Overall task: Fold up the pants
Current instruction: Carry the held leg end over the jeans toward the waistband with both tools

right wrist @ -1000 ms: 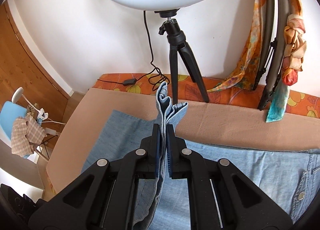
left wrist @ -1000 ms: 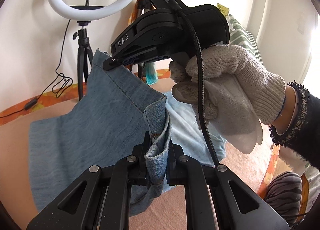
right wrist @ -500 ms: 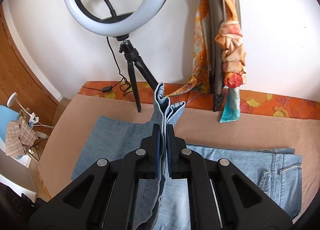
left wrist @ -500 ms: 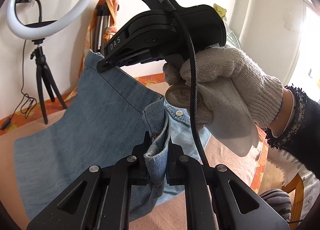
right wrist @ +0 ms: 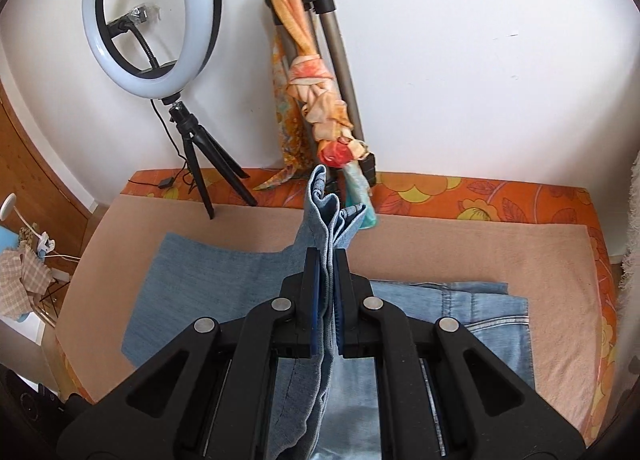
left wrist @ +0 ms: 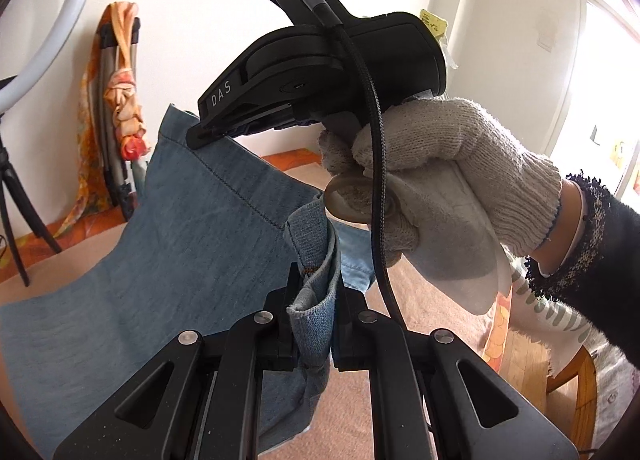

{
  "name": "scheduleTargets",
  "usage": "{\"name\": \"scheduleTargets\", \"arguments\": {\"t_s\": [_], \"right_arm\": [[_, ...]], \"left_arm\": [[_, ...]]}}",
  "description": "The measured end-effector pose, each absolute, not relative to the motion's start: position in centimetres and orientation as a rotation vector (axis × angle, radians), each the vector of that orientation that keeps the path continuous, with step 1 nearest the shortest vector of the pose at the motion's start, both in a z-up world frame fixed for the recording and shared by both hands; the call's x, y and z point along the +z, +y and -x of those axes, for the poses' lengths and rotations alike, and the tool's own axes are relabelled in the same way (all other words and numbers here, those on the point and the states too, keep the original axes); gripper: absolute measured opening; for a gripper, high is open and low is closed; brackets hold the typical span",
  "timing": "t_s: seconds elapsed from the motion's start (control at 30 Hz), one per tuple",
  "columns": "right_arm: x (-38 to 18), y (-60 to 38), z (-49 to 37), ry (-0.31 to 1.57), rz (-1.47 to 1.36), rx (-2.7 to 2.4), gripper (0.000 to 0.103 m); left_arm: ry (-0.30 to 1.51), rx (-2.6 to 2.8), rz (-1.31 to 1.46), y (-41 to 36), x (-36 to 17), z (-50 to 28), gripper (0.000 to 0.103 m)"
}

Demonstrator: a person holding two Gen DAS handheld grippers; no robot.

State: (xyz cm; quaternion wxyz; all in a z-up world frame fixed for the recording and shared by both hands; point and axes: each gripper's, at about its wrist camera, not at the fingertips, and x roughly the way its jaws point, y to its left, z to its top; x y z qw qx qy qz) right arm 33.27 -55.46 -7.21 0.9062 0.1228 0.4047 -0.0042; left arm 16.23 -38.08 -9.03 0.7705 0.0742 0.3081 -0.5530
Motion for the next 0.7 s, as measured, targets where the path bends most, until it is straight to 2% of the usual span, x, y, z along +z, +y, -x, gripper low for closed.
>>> {"name": "scheduleTargets", "arguments": {"t_s": [0.7], "right_arm": [[-11.8,-67.3,-28.6,0.831,-0.355,-0.126,0.007]], "left_arm": [[0.713,-1.264,-0.234,-46.5,-12.1,-15.0,0.009]]}}
